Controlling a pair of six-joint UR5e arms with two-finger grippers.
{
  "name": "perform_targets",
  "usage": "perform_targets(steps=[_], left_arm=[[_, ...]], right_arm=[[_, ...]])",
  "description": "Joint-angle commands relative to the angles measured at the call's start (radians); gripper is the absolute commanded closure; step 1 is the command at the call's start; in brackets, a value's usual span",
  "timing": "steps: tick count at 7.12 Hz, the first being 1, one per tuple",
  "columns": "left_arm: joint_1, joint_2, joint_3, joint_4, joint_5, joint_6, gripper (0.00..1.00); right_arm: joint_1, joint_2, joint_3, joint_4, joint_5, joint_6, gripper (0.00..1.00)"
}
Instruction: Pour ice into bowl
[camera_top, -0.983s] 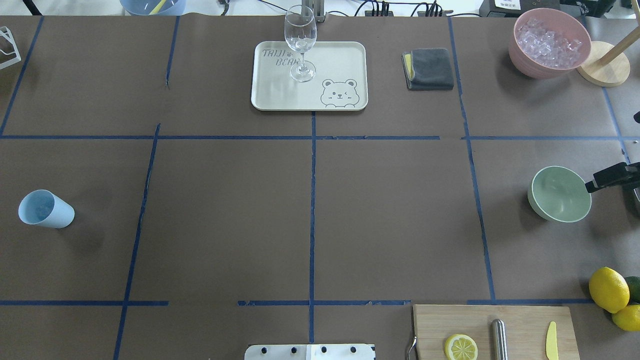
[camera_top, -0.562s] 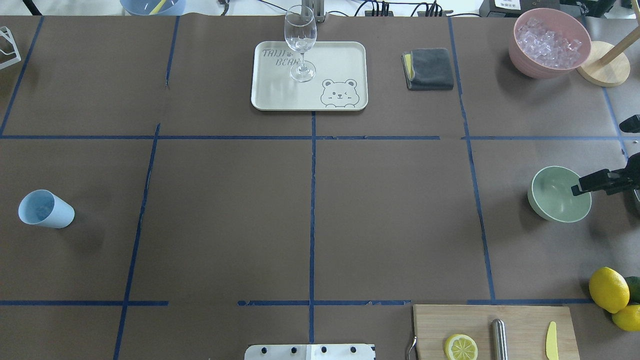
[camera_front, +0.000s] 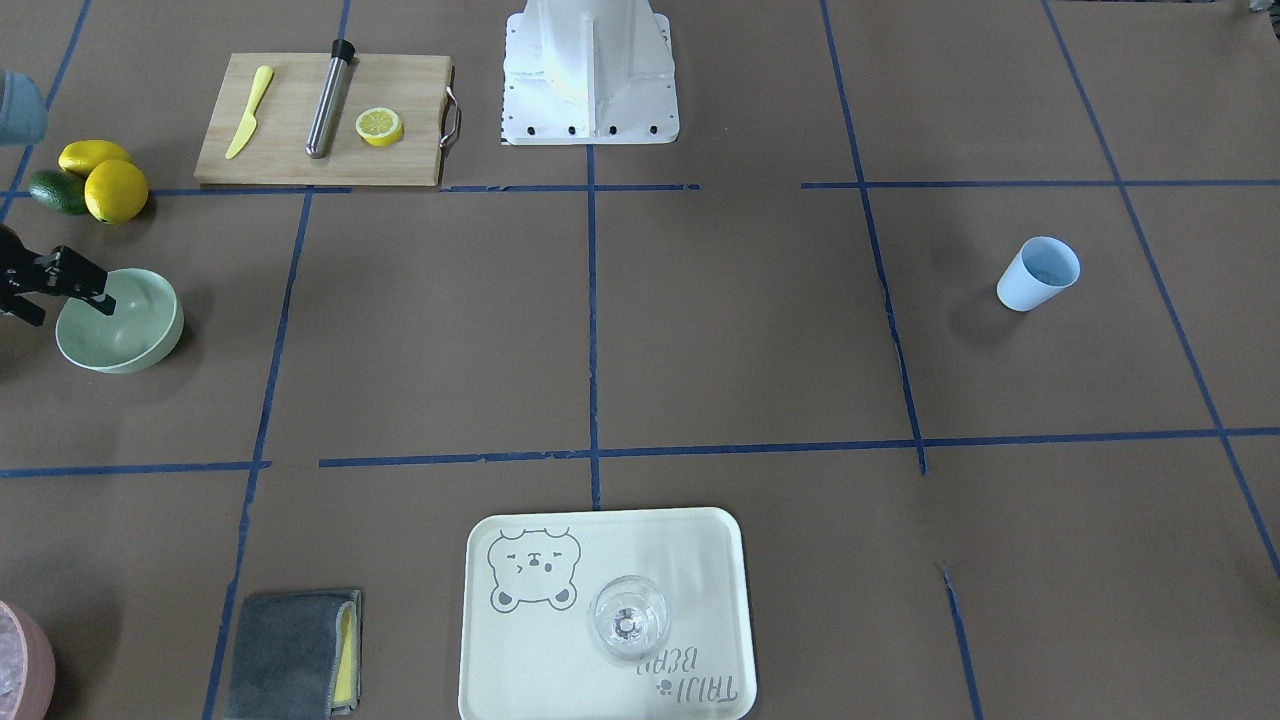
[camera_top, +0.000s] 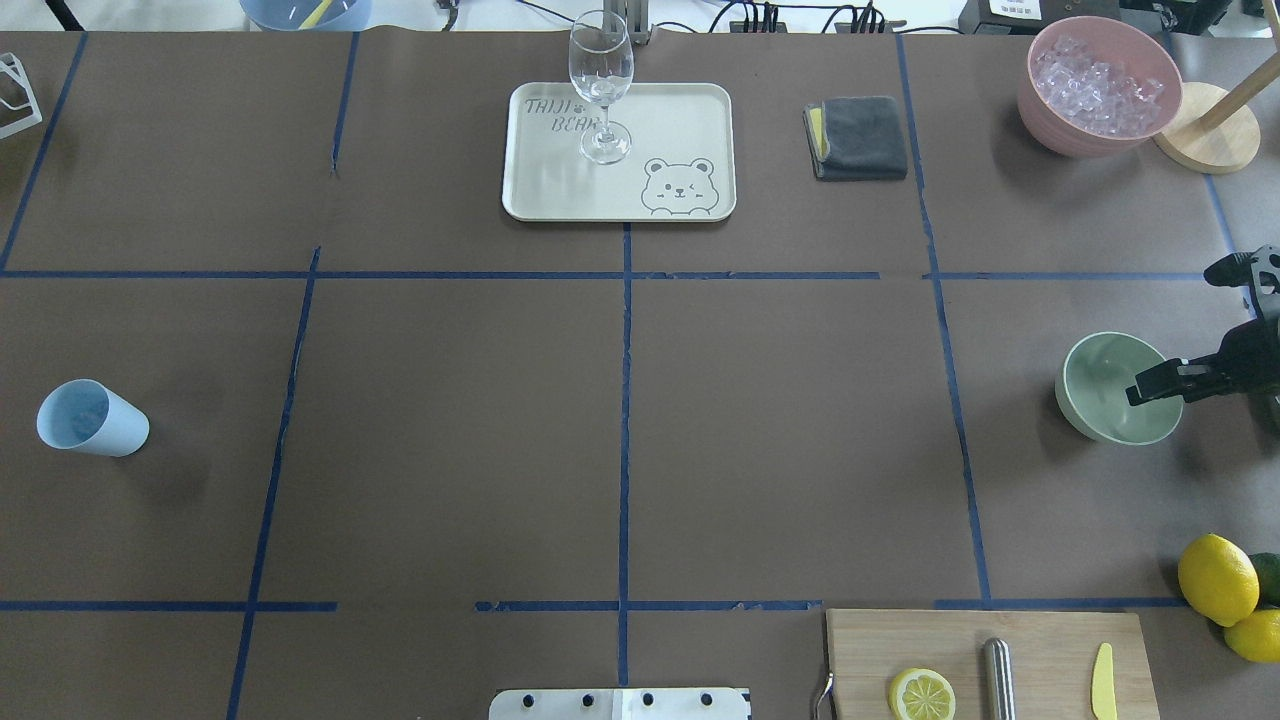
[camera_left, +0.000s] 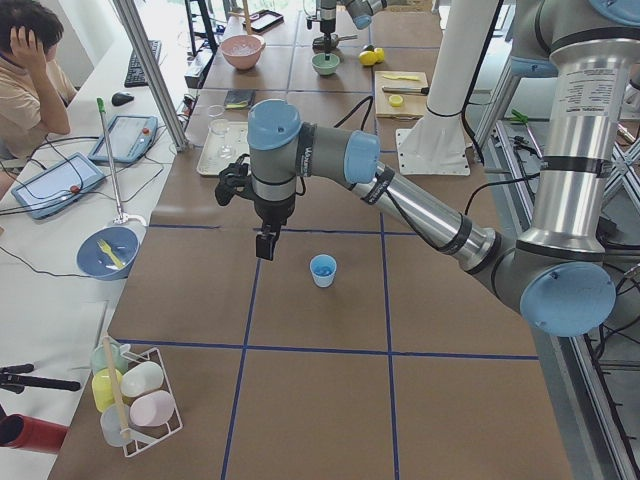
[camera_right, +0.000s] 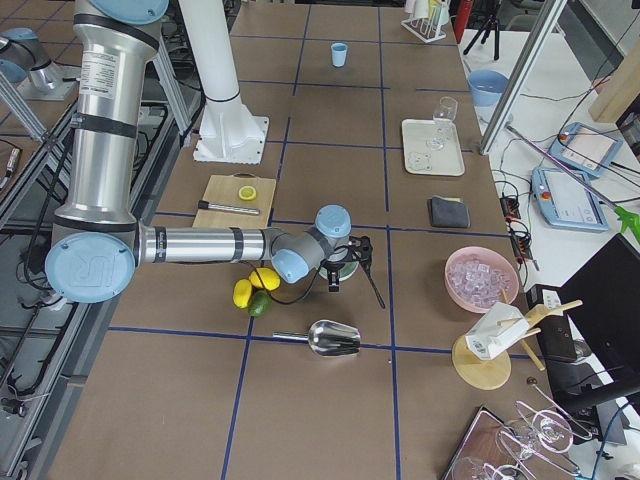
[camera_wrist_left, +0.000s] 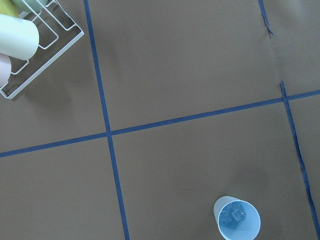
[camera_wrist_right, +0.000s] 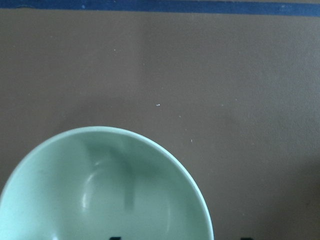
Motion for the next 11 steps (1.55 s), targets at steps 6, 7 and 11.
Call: perform_targets(steps=[6, 7, 11], left_arm=[[0.0, 0.0, 0.0, -0.01, -0.059, 0.0, 0.0], [0.0, 0.0, 0.003, -0.035, -0.06, -0.002, 0.0], [0.0, -0.005, 0.038, -0.072, -0.063, -0.003, 0.0]], right_arm=[[-0.021, 0.142, 0.091, -0.009, 0.069, 0.32, 1.0], [-0.07, 0.25, 0.089, -0.012, 0.081, 0.479, 1.0], [-0.372, 0.609, 0.068, -0.161, -0.136, 0.859, 1.0]])
